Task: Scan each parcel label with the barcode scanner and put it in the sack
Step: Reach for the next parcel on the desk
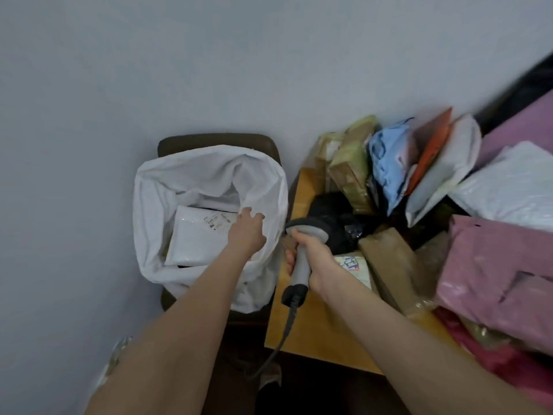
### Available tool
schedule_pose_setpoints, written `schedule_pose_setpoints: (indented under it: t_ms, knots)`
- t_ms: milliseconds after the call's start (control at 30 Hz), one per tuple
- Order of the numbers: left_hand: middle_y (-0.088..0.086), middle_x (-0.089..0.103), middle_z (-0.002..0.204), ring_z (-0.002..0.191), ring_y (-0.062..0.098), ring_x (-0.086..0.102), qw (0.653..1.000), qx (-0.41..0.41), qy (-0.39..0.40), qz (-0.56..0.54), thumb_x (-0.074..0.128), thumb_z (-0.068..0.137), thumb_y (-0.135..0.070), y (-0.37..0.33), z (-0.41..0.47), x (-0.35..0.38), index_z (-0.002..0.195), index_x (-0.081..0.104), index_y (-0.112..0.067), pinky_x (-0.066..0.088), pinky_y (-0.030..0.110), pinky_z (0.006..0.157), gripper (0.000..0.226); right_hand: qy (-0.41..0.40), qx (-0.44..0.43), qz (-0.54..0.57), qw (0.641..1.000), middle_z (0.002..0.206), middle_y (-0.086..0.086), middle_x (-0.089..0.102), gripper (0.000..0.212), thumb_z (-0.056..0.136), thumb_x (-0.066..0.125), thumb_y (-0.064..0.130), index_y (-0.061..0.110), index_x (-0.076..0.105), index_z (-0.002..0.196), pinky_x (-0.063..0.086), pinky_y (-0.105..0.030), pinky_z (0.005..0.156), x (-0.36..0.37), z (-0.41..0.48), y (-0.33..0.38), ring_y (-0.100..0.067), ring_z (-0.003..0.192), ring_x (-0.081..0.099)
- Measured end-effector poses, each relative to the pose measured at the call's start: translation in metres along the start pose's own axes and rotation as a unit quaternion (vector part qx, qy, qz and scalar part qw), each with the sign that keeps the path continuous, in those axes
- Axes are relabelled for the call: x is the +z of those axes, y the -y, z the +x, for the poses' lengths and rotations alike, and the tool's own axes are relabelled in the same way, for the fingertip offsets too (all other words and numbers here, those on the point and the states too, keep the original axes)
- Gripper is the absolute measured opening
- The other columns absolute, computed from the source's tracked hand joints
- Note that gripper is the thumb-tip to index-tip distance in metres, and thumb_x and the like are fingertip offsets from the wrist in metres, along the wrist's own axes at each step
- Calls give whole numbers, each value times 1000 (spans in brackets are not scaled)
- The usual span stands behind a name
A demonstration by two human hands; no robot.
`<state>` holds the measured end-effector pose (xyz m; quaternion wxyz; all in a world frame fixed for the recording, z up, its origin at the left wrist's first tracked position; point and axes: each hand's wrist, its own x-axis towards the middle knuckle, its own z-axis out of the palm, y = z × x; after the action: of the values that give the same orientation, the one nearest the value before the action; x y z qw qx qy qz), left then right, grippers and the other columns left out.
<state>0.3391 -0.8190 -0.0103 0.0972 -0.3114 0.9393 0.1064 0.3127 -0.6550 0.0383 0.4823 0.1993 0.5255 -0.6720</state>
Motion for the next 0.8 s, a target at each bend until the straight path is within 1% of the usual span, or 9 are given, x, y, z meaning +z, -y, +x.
schedule_pose_setpoints:
  t_ms: [67,200,333,467,533,600,667,700,800]
  knots:
    - [14,18,153,136,31,31,1000,10,2,6,58,92,-18,-37,-26,-2,141,40,-14,40,40,101,53,6,-17,-16,1000,52,-7,51,27,91,67,28,5,56,83,41,-24,42,-38,-28,2,-17,43,48]
    - [13,24,150,132,31,35,999,43,-8,-8,61,90,-22,-113,-63,-8,138,44,-15,42,41,101,51,-16,-67,-14,998,44,-2,48,22,92,66,25,7,56,86,38,-22,41,-104,-75,15,-14,40,44]
    - [12,24,151,134,29,37,994,103,-10,-22,63,89,-25,-183,-85,-11,143,39,-18,42,41,103,59,-52,-134,-2,990,50,-5,49,16,89,67,18,4,59,86,38,-22,41,-160,-108,38,-15,41,45]
    - [10,43,141,127,24,45,983,155,8,-101,63,90,-38,-249,-96,-8,141,43,-12,42,35,101,61,-89,-175,10,981,48,-5,48,24,89,67,17,6,53,72,37,-23,42,-206,-138,59,-17,40,43]
    - [11,56,128,118,25,53,971,141,55,-187,65,87,-45,-281,-99,-2,135,50,-6,46,32,88,63,-127,-197,15,972,51,-8,52,23,86,69,18,5,57,71,40,-23,41,-229,-149,69,-17,40,46]
    - [23,58,125,114,35,56,945,121,115,-280,67,84,-47,-307,-102,7,130,51,3,50,35,77,70,-164,-215,27,962,51,-9,53,23,85,70,19,4,59,72,42,-25,43,-251,-158,79,-19,41,47]
    - [28,47,137,123,42,50,926,77,175,-325,65,84,-50,-326,-103,17,138,40,7,50,42,86,82,-184,-226,48,955,51,-8,53,20,86,69,17,4,59,75,42,-24,42,-273,-164,85,-18,41,47]
    - [24,46,140,125,39,49,920,55,191,-337,64,85,-51,-333,-104,20,141,36,6,48,40,87,84,-191,-232,62,952,52,-8,53,17,87,68,15,4,59,78,41,-23,40,-283,-165,87,-17,40,47]
    - [20,54,130,116,33,56,900,12,156,-407,73,82,-39,-348,-95,30,134,45,4,49,36,88,73,-213,-236,92,944,49,-5,52,13,87,67,14,5,59,81,40,-20,38,-308,-169,92,-13,37,47]
